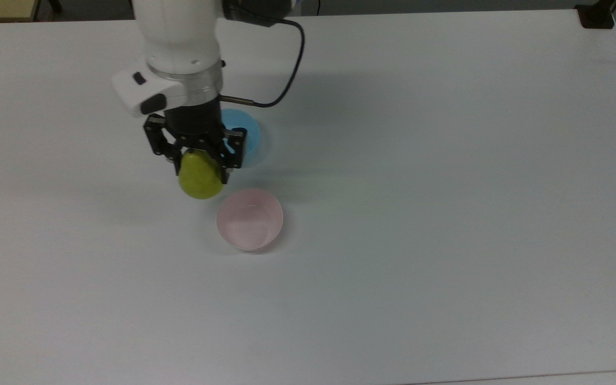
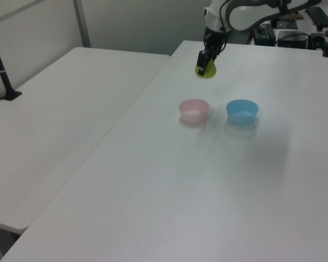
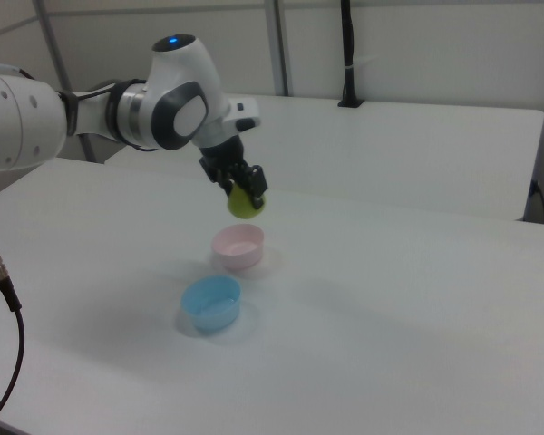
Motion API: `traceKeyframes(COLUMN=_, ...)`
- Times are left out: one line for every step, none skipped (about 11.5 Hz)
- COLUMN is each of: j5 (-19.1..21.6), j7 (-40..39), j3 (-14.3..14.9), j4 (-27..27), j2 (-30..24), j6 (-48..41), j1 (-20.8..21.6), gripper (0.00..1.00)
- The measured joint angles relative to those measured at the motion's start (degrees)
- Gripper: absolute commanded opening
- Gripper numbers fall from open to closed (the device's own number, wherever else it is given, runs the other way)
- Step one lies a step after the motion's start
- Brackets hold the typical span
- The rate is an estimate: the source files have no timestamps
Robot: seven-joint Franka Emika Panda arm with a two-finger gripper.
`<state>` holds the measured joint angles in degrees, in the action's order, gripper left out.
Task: Place the pear in the bowl
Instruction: 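Lift the pear and carry it over the pink bowl, then lower the pear into the pink bowl and open the gripper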
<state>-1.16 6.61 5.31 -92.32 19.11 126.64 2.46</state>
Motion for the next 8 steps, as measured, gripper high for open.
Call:
traceKeyframes(j5=0.0, j7=1.4, j3=0.0, j4=-0.2, j2=0.1, j6=0.0, j1=1.3, gripper=0.39)
traceKeyframes(j5=0.0, j7=1.9, j3=0.0, j4=-0.3, j2=0.2, j6=0.0, j1=2.2, gripper=0.39)
traceKeyframes(j5=0.0, j7=2.4, j3=0.0, j4=-0.5, j2=0.7, j6=0.0, j1=3.0, gripper=0.39)
traceKeyframes(j5=0.0, j7=2.9, j3=-0.1, j4=-0.7, j2=1.7, j6=0.4, j1=3.7, gripper=0.39)
traceKeyframes(j5=0.0, j7=3.1, j3=-0.1, j4=-0.7, j2=2.9, j6=1.8, j1=4.1, gripper=0.39)
traceKeyframes(j5=0.0, j7=3.1, j3=0.0, j4=-0.7, j2=4.2, j6=3.4, j1=4.2, gripper=0.39)
traceKeyframes(j5=-0.2, j7=3.1, j3=0.0, j4=-0.7, j2=5.4, j6=4.5, j1=4.2, gripper=0.4)
traceKeyframes(j5=-0.5, j7=3.1, j3=0.0, j4=-0.7, j2=6.4, j6=5.5, j1=4.3, gripper=0.4)
